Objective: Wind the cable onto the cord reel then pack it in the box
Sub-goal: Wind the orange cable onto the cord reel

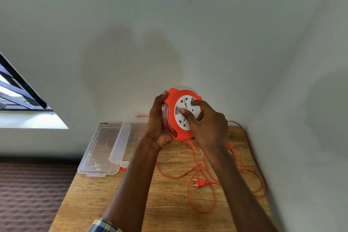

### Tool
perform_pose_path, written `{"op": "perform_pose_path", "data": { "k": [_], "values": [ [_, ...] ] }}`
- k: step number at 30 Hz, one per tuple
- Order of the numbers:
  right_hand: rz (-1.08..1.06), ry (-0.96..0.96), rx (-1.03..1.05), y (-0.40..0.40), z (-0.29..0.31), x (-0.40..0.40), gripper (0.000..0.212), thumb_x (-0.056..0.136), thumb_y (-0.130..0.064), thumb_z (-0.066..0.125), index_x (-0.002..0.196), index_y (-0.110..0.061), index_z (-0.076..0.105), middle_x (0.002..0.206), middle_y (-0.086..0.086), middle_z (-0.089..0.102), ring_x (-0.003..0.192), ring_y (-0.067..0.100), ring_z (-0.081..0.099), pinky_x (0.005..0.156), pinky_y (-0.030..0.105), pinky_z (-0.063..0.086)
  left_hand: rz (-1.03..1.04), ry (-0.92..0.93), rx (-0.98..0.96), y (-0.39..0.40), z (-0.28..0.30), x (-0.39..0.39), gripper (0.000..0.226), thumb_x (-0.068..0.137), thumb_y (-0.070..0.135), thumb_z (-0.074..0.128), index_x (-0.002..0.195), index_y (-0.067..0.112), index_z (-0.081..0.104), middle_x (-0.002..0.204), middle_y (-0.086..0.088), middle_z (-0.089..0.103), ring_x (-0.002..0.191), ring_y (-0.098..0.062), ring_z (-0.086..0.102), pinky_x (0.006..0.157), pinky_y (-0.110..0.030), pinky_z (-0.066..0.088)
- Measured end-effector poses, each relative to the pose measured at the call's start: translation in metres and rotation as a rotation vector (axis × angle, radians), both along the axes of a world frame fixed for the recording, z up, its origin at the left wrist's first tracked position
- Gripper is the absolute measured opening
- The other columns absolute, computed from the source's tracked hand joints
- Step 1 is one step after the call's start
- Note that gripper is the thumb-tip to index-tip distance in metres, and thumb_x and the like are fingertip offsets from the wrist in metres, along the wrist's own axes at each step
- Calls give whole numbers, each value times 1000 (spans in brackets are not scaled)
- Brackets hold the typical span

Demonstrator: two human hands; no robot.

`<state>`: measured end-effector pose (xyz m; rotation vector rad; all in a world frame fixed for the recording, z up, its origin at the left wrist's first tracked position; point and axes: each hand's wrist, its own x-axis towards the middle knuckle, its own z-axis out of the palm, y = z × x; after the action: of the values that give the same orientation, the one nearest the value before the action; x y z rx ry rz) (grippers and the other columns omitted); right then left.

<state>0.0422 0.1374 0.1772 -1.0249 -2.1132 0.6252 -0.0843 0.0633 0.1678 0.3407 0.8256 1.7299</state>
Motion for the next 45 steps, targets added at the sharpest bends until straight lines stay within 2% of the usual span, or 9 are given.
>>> {"op": "perform_pose_path", "data": {
  "k": [3, 6, 10, 19, 22, 26, 35, 40, 45],
  "values": [
    [188, -15, 114, 10, -1, 6, 40, 93, -41, 69, 132, -43, 60, 107, -8, 63, 102, 14, 57, 72, 32, 53, 4, -21, 26, -1, 2, -3, 67, 98, 61, 44, 133, 11, 70, 133, -20, 67, 116, -37, 68, 101, -51, 54],
    [380, -93, 126, 22, -6, 11, 60, 90, -16, 72, 133, -53, 57, 128, -10, 52, 115, 14, 43, 78, 33, 54, 7, -41, 26, -2, 0, -7, 71, 101, 64, 41, 142, 10, 61, 135, -20, 65, 119, -38, 63, 103, -52, 50],
    [447, -154, 130, 23, -10, 11, 65, 89, -8, 67, 131, -56, 58, 144, -8, 49, 121, 17, 41, 90, 36, 53, -16, -13, 1, -4, -4, -9, 73, 96, 66, 48, 146, 13, 60, 136, -19, 64, 119, -38, 64, 101, -53, 52],
    [0, -4, -125, -1, -2, 1, 69, 78, -81, 60, 129, -35, 64, 89, -7, 78, 89, 14, 74, 76, 36, 61, -28, 18, -29, 0, 1, 0, 73, 101, 61, 47, 148, 6, 57, 136, -22, 65, 121, -39, 65, 104, -53, 52],
    [-31, -41, 36, 0, 1, 3, 66, 82, -80, 57, 127, -32, 66, 90, -4, 78, 89, 20, 74, 75, 36, 59, -29, 2, -2, 0, 3, 2, 69, 101, 61, 44, 140, 8, 64, 131, -21, 69, 114, -37, 69, 97, -51, 58],
    [227, 41, 156, 13, 0, 10, 37, 90, -39, 73, 127, -40, 66, 116, -11, 63, 105, 16, 59, 74, 29, 50, -42, -21, 40, -2, 6, -1, 66, 100, 61, 42, 131, 10, 70, 128, -19, 69, 113, -36, 68, 99, -50, 55],
    [368, -177, 155, 16, -3, 11, 60, 89, -11, 70, 130, -53, 61, 138, -10, 57, 120, 15, 44, 84, 36, 52, -71, -10, 3, -6, -2, -9, 73, 99, 66, 42, 145, 13, 60, 134, -19, 66, 117, -38, 65, 101, -54, 52],
    [216, -85, -5, 6, -2, 10, 55, 81, -43, 78, 129, -59, 57, 107, -18, 70, 94, 5, 55, 76, 30, 51, -67, 27, 0, -7, 6, -8, 70, 100, 61, 45, 142, 8, 63, 137, -22, 66, 120, -39, 66, 102, -53, 54],
    [-28, -2, -82, -4, -1, 1, 61, 80, -75, 64, 126, -34, 66, 88, -5, 78, 88, 16, 74, 76, 37, 60, -45, 31, -15, -4, 5, 0, 72, 100, 62, 46, 145, 8, 61, 137, -22, 65, 118, -39, 67, 99, -51, 57]
  ]
}}
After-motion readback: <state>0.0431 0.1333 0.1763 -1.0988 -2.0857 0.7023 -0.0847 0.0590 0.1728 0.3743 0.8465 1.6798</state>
